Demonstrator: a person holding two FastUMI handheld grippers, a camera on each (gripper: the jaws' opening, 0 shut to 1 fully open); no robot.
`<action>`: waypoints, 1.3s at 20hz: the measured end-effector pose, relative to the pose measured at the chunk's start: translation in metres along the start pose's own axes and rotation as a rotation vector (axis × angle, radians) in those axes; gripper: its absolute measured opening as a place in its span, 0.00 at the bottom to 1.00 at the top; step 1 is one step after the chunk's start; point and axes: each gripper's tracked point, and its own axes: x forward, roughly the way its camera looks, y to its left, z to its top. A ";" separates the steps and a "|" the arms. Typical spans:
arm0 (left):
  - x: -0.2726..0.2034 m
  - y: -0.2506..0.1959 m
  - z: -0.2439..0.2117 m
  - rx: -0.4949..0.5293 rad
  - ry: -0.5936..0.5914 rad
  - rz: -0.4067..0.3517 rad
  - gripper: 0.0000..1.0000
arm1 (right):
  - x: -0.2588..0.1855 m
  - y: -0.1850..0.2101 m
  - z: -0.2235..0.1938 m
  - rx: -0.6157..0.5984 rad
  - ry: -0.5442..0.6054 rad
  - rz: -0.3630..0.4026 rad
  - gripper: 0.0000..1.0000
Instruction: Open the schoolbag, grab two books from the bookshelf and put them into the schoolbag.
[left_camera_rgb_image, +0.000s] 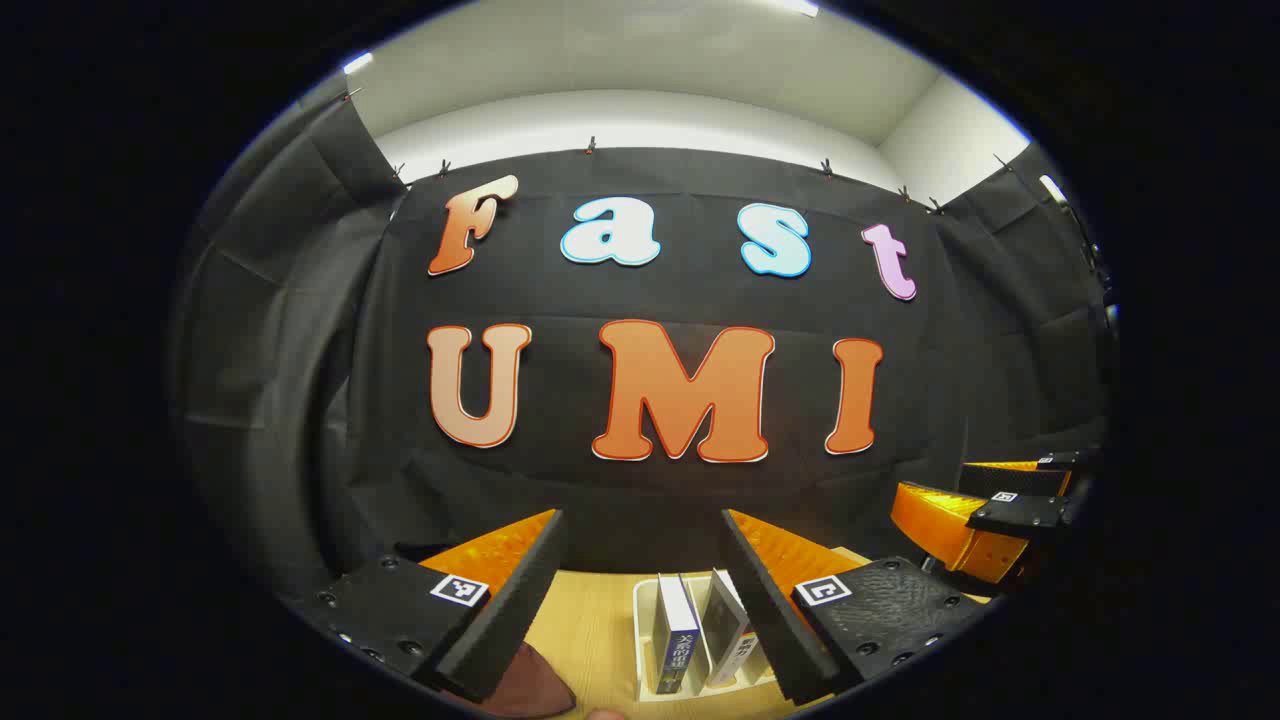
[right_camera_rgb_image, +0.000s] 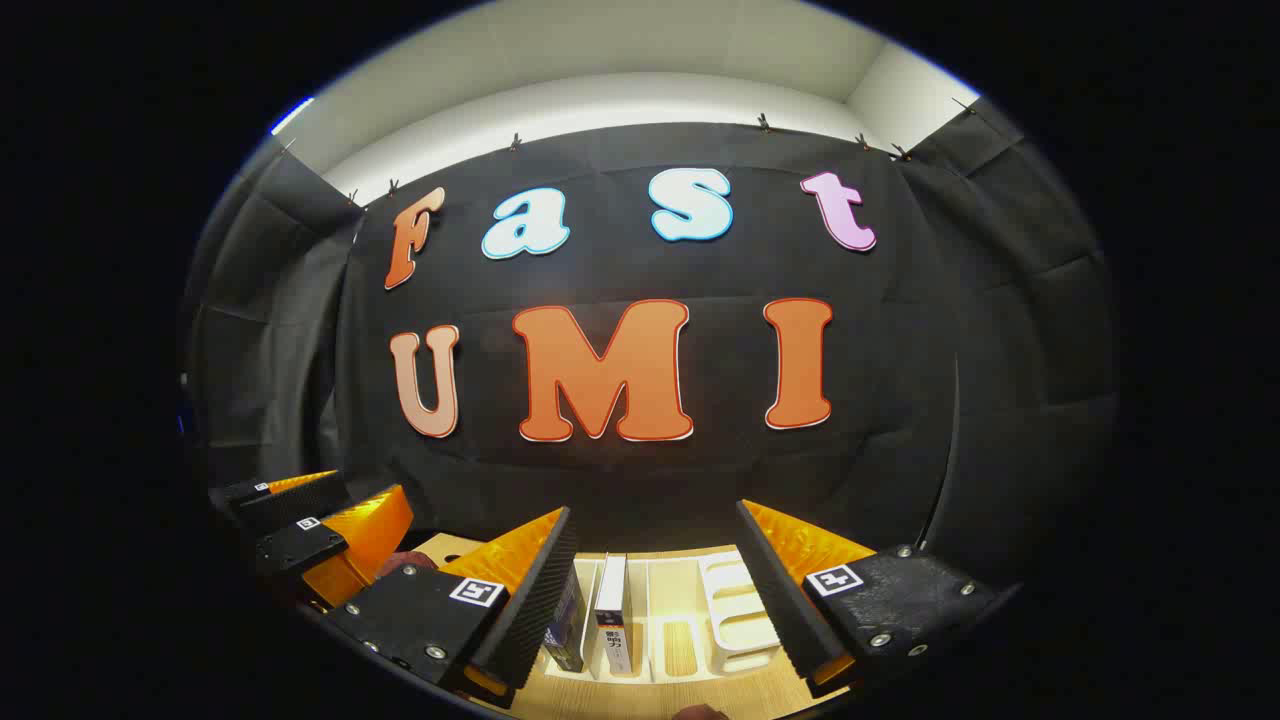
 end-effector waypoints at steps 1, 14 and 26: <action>0.000 0.001 -0.001 0.008 0.005 0.004 0.95 | 0.000 0.001 0.000 0.004 0.002 0.002 0.94; -0.001 0.012 -0.008 0.034 0.015 0.043 0.95 | 0.007 0.012 -0.008 -0.009 0.024 0.018 0.94; 0.001 0.022 -0.009 0.059 0.012 0.090 0.96 | 0.011 0.017 -0.015 -0.026 0.035 0.023 0.83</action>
